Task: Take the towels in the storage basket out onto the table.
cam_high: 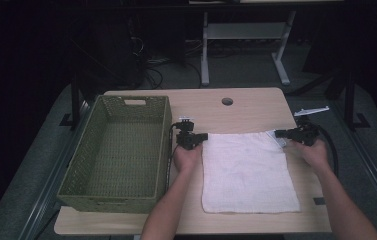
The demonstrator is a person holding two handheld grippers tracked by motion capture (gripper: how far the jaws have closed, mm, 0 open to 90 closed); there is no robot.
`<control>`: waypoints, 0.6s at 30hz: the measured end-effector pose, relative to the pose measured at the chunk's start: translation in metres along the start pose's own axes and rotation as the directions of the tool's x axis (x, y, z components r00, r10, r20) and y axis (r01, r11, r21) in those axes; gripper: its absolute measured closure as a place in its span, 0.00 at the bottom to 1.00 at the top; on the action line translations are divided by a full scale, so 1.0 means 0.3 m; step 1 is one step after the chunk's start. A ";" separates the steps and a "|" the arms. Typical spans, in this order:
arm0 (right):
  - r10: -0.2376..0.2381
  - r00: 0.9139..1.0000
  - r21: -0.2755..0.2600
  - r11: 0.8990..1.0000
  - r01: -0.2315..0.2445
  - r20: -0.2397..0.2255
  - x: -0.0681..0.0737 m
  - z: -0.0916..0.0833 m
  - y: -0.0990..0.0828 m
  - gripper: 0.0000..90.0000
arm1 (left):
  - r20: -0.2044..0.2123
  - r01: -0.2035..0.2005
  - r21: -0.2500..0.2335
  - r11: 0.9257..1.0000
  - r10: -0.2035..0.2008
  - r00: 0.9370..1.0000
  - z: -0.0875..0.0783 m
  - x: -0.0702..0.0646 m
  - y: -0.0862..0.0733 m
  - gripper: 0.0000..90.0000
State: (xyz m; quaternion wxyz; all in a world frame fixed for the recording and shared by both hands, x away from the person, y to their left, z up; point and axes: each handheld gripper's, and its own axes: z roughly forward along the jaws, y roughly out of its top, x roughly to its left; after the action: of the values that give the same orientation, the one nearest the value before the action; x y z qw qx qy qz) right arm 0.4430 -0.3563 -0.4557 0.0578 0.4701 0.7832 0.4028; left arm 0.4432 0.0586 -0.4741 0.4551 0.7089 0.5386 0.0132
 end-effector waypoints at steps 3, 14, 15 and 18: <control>-0.008 1.000 -0.016 1.000 0.008 -0.013 0.004 -0.021 -0.003 0.98 | 0.009 0.001 -0.009 1.000 -0.001 1.000 -0.015 -0.001 0.004 0.94; -0.053 0.998 0.041 0.998 0.055 -0.043 0.035 0.005 -0.011 0.93 | -0.014 0.007 -0.006 1.000 -0.007 1.000 -0.015 0.003 -0.004 0.92; -0.056 0.998 0.054 0.997 0.057 -0.026 0.040 0.011 -0.009 0.89 | -0.014 0.010 -0.006 1.000 -0.011 1.000 -0.014 0.003 -0.005 0.92; -0.043 0.998 0.059 0.997 0.041 0.043 0.034 0.028 -0.004 0.77 | -0.019 0.013 -0.009 1.000 -0.013 1.000 -0.011 0.004 -0.004 0.91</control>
State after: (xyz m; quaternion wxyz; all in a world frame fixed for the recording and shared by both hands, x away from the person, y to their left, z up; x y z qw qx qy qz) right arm 0.4404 -0.3439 -0.4592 0.0700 0.4639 0.8027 0.3683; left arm 0.4409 0.0616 -0.4736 0.4531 0.7032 0.5475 0.0192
